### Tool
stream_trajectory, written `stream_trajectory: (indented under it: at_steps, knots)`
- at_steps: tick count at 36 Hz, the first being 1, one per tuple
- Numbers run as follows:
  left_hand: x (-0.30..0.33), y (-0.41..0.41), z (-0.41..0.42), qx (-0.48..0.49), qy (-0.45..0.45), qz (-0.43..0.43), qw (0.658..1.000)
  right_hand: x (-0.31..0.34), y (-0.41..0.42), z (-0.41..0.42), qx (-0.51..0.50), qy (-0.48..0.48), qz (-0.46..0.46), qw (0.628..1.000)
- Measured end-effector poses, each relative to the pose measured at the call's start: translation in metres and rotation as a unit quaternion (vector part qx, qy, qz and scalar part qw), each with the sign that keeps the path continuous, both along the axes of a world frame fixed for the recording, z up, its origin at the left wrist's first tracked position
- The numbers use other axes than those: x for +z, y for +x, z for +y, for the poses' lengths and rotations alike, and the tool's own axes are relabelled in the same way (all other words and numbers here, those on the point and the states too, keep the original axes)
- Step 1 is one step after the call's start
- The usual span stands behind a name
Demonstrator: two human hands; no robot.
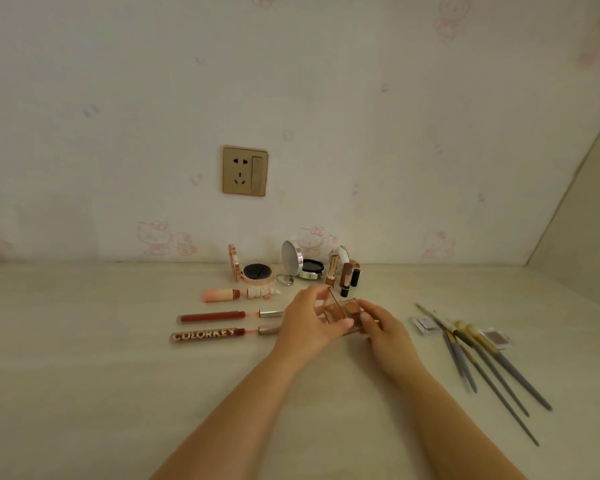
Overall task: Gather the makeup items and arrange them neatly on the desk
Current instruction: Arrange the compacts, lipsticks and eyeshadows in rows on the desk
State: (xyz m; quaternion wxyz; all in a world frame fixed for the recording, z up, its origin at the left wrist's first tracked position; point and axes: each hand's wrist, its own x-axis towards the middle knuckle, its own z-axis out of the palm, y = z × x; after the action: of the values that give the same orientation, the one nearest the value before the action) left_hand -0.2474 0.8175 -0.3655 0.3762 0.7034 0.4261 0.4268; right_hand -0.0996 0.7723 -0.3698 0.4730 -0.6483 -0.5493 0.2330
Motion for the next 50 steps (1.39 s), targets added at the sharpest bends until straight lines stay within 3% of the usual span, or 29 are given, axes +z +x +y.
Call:
stream_trajectory:
  at_steps: [7, 14, 27, 38, 42, 50]
  knots:
    - [-0.002, 0.015, 0.027, -0.043, -0.005, 0.005, 0.999, -0.007, 0.024, 0.017, 0.015, -0.051, -0.177, 0.983]
    - [-0.005, 0.032, 0.048, -0.004, 0.026, 0.070, 0.997, -0.016, 0.024, 0.036, -0.102, -0.056, -0.259, 0.959]
    - [-0.010, 0.041, 0.058, 0.011, -0.004, 0.093, 0.996, -0.015, 0.022, 0.048, -0.165, -0.105, -0.277, 0.941]
    - [-0.011, 0.038, 0.059, 0.024, 0.023, 0.154, 0.988, -0.011, 0.017, 0.044, -0.179, -0.122, -0.284, 0.934]
    - [-0.005, 0.033, 0.051, 0.031, 0.034, 0.172, 0.984, -0.011, 0.017, 0.040, -0.176, -0.121, -0.268, 0.939]
    - [0.001, -0.005, 0.018, 0.132, 0.085, 0.125, 0.980, -0.014, 0.007, 0.009, -0.174, -0.102, -0.187, 0.961]
